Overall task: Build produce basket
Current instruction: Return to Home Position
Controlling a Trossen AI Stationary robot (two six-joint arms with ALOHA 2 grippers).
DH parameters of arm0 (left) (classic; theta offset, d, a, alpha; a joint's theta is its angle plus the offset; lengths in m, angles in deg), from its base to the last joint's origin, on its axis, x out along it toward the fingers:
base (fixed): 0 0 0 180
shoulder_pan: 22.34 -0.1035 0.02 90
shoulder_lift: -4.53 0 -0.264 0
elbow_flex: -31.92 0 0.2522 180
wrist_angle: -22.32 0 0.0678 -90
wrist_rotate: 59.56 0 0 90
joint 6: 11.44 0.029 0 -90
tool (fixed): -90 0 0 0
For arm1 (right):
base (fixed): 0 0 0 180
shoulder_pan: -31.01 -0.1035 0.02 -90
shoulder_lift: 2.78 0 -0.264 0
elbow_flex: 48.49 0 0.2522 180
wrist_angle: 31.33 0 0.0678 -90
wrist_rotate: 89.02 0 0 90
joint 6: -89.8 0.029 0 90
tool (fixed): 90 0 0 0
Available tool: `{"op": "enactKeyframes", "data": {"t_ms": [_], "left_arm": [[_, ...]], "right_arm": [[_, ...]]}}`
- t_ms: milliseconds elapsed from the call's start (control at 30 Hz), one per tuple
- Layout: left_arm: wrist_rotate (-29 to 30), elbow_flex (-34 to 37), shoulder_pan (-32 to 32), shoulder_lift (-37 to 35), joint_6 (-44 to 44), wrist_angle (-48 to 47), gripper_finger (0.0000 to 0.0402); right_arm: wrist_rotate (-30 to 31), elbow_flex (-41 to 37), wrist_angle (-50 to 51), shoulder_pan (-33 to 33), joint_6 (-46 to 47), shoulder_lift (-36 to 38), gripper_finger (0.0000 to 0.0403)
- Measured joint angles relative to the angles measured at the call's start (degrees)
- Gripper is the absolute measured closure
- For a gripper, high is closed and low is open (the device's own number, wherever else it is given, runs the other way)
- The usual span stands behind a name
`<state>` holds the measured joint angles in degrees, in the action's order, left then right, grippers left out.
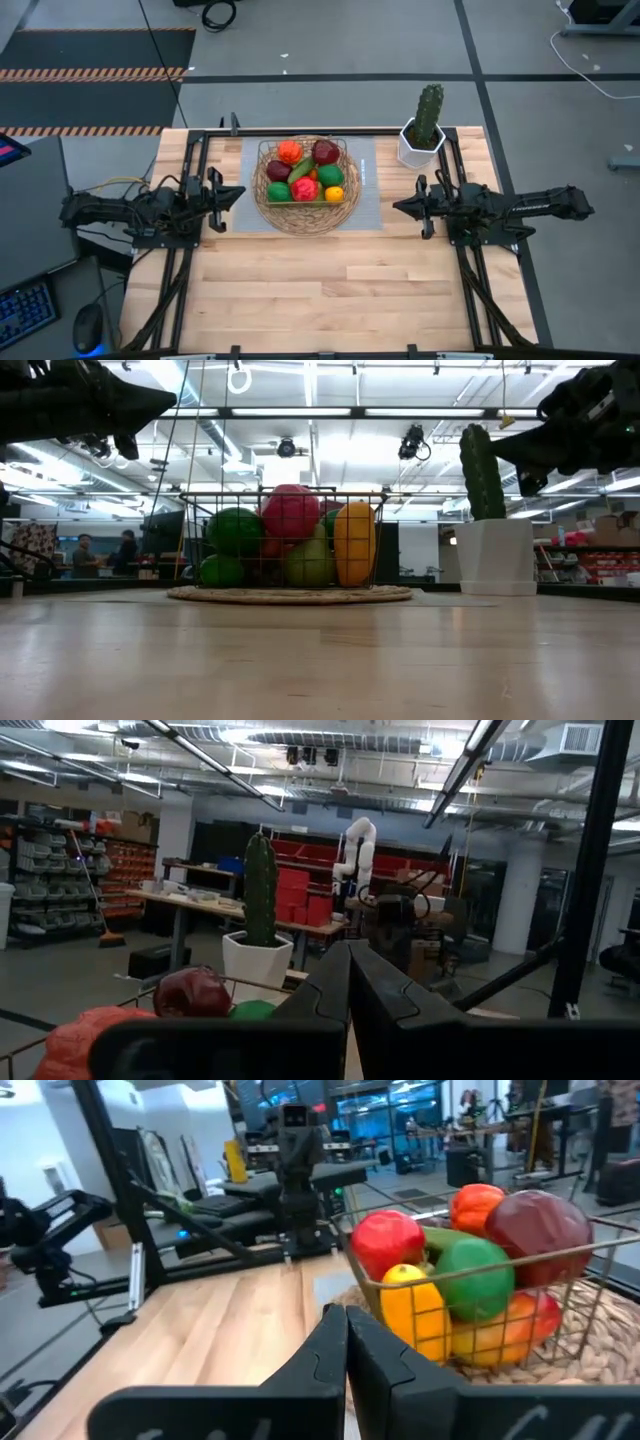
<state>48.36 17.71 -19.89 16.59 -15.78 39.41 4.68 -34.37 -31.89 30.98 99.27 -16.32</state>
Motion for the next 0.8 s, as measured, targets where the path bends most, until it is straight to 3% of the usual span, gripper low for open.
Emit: {"op": "enactKeyframes", "data": {"t_ms": [267, 467, 800], "left_arm": [[3.96, 0.00, 0.02, -6.08, 0.53, -13.84, 0.0397], [2.84, -0.56, -0.02, -10.32, -3.38, -29.08, 0.0397], [1.41, -0.83, -0.04, -9.25, -1.26, -29.86, 0.0397]], "right_arm": [[0.07, 0.00, 8.95, 0.00, 0.33, 6.47, 0.0394], [-0.77, 0.38, 13.92, 0.15, -1.30, 11.66, 0.0394], [0.66, 0.06, 12.82, 0.15, -2.58, 10.80, 0.0391]]}}
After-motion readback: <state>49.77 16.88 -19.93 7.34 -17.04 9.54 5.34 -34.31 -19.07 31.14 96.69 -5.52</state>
